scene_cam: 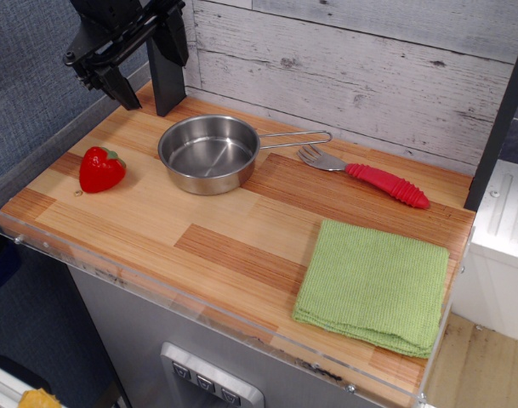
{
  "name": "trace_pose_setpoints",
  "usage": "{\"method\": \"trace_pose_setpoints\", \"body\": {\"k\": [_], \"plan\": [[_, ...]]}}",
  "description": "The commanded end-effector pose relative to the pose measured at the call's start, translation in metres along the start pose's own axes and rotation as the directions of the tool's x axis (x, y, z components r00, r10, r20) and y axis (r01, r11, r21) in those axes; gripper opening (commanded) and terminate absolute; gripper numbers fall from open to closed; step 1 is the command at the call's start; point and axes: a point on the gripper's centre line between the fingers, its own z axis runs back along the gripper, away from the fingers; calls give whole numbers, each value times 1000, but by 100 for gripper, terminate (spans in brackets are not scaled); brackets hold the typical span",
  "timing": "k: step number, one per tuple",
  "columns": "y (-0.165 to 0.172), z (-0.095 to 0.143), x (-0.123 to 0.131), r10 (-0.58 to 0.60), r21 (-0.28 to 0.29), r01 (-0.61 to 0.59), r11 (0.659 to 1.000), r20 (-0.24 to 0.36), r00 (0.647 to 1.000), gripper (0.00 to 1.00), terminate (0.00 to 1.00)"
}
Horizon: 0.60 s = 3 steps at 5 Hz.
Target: Place the green cloth near the Red Strawberry.
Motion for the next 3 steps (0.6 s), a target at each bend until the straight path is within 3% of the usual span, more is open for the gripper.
{"method": "trace_pose_setpoints", "body": {"k": [1, 3], "plan": [[0, 0, 0, 0, 0, 0, 1000, 0, 1000, 100, 0], [-8, -11, -52, -8, -2, 8, 1000, -1, 1000, 100, 0]]}}
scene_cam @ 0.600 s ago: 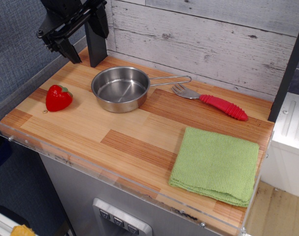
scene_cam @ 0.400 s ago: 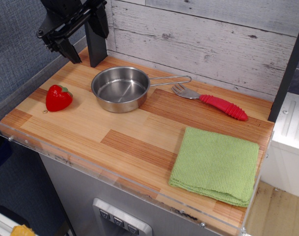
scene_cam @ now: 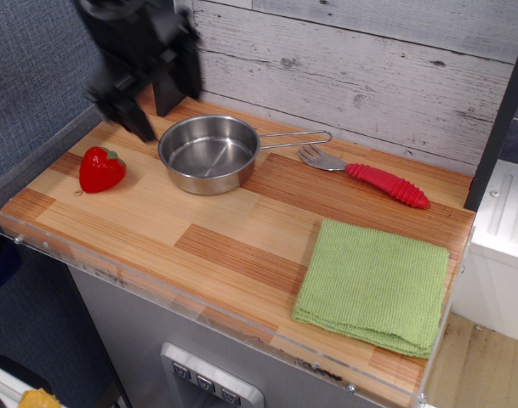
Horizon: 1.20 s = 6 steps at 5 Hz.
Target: Place the green cloth near the Red Strawberry.
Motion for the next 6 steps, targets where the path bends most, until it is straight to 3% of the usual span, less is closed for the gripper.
{"method": "trace_pose_setpoints", "body": {"k": [1, 6], "plan": [[-17, -1, -40, -5, -62, 5, 998, 5, 1000, 100, 0], [-34, -37, -172, -116, -11, 115, 993, -59, 992, 100, 0]]}}
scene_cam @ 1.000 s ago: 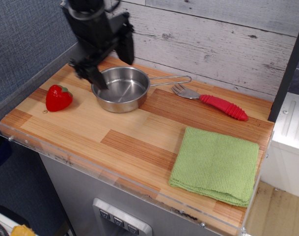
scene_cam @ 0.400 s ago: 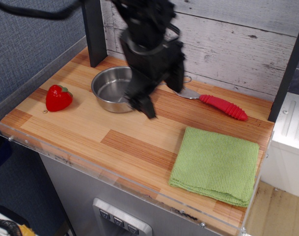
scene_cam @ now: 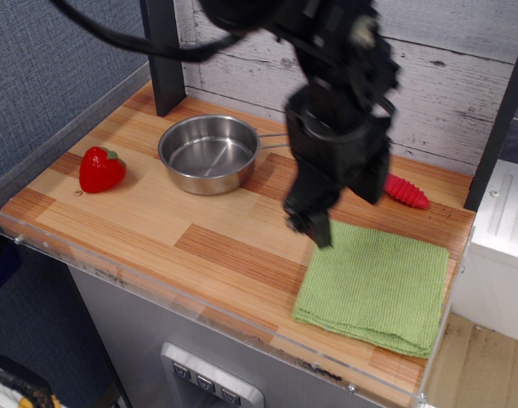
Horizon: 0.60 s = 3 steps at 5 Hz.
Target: Place the green cloth near the Red Strawberry.
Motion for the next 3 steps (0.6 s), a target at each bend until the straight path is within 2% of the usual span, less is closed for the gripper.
{"method": "trace_pose_setpoints", "body": {"k": [1, 3], "plan": [[-8, -2, -30, -32, -33, 31, 999, -15, 999, 100, 0], [-2, -27, -37, -39, -11, 39, 999, -16, 999, 100, 0]]}}
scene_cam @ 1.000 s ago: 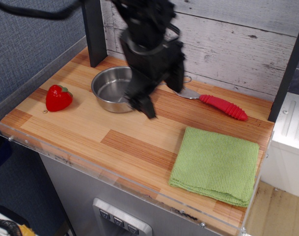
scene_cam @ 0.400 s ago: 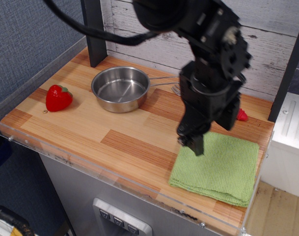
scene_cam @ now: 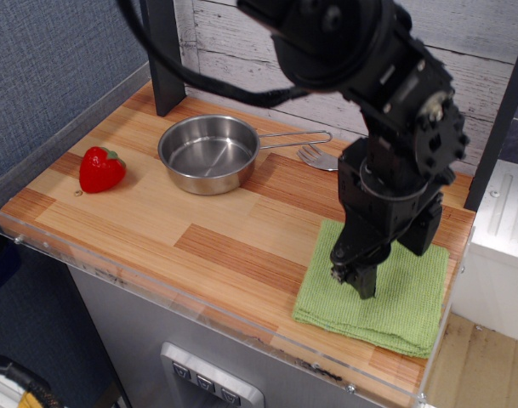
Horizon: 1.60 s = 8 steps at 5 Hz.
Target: Place the green cloth near the Red Strawberry.
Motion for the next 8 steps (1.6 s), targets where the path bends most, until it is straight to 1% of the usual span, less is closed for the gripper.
{"method": "trace_pose_setpoints", "body": {"k": [1, 2, 3, 4, 5, 8], "plan": [[-4, -13, -1, -12, -1, 12, 1000, -2, 1000, 100, 0], [-3, -21, 0, -40, 30, 40, 999, 10, 999, 100, 0], [1, -22, 3, -52, 68, 50, 996, 21, 998, 100, 0], [9, -16, 15, -28, 95, 24, 995, 37, 999, 100, 0], [16, -10, 32, -7, 111, 0, 994, 63, 998, 100, 0], [35, -14, 85, 65, 136, -76, 988, 87, 994, 100, 0]]}}
